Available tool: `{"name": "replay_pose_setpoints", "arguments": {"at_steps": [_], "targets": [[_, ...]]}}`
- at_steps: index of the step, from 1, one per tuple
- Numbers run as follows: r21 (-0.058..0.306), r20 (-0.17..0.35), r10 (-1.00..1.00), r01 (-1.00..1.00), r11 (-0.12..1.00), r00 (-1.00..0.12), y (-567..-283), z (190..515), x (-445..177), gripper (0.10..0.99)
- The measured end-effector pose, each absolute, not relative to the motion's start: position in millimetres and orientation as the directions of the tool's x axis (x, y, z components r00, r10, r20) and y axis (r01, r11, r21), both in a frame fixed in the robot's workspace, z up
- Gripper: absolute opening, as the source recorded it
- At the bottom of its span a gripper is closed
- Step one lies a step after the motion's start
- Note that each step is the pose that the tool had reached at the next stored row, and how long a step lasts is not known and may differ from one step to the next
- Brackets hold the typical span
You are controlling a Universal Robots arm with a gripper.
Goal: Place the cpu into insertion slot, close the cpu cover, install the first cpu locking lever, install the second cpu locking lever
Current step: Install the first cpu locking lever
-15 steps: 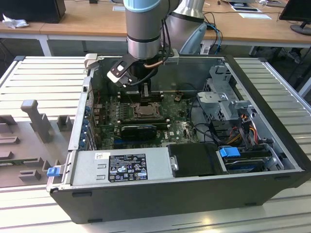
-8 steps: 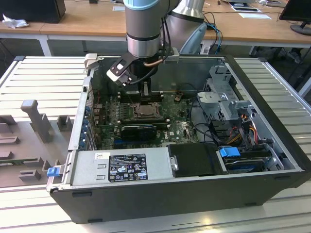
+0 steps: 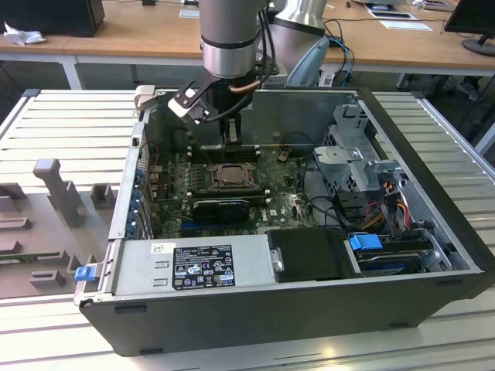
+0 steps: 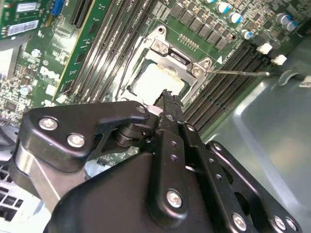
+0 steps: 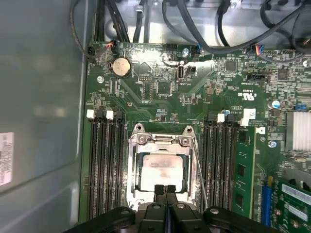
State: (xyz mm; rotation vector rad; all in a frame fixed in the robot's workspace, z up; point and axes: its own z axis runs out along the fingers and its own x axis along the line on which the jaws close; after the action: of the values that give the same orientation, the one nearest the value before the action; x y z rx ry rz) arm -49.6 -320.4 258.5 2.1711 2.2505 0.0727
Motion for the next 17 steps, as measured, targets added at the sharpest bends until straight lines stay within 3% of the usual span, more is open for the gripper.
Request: {"name": "replay_pose_setpoints", "arguments": {"at_steps": [5,9,17], "targets": [[0.043,0.022,0.999,0.998,0.036,-0.037,-320.3,277.3,-49.5,0.106],[0.043,0.021,0.983,0.983,0.180,-0.181,-320.4,276.9,-49.6,0.106],[0.042,0.021,0.954,0.954,0.297,-0.298,-320.4,276.0,-49.6,0.106]]}}
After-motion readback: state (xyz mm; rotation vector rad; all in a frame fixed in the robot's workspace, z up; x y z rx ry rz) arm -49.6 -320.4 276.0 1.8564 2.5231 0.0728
